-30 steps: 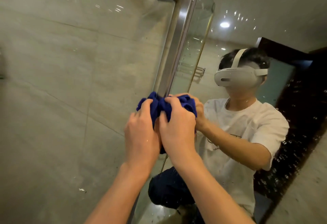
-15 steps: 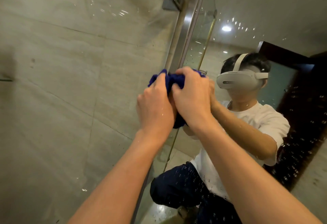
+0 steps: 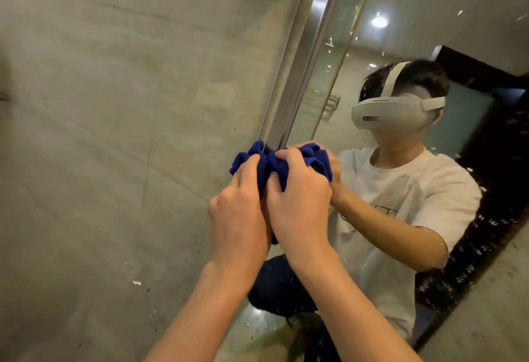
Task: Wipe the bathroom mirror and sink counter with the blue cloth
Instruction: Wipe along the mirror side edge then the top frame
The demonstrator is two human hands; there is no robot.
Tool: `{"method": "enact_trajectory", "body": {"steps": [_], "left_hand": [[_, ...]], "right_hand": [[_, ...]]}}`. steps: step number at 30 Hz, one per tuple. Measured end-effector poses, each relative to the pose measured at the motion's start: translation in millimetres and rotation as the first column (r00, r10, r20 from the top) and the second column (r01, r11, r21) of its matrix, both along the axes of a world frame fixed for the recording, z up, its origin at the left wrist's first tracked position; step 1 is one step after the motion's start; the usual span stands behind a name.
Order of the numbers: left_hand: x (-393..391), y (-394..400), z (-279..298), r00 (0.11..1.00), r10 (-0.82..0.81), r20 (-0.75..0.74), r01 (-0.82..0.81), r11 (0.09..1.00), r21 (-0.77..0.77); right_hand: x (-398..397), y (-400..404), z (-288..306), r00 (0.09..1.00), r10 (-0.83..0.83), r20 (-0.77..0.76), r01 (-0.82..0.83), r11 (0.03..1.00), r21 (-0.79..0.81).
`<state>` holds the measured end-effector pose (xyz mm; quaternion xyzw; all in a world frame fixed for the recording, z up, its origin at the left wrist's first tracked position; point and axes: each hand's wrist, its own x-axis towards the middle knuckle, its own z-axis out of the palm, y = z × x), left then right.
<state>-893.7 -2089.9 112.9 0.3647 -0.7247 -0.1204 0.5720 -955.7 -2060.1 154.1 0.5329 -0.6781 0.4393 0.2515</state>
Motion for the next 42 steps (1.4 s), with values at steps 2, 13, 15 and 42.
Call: {"method": "enact_trajectory", "body": {"steps": [2, 13, 15, 42], "left_hand": [[0, 1, -23, 1.000, -0.003, -0.017, 0.005, 0.998, 0.065], [4, 1, -30, 0.993, 0.020, -0.115, 0.000, 0.984, 0.176], [4, 2, -7, 0.989, 0.003, -0.145, 0.017, 0.991, 0.135], [1, -15, 166, 0.966, -0.063, -0.250, 0.056, 0.998, -0.036]], "right_hand": [[1, 1, -22, 1.000, -0.001, 0.018, 0.000, 0.999, 0.045], [5, 4, -24, 0.997, 0.021, 0.076, -0.033, 0.988, 0.152], [4, 4, -3, 0.997, 0.024, 0.069, -0.031, 0.993, 0.115], [-1, 4, 172, 0.997, -0.038, -0.067, 0.036, 0.999, -0.031]]}}
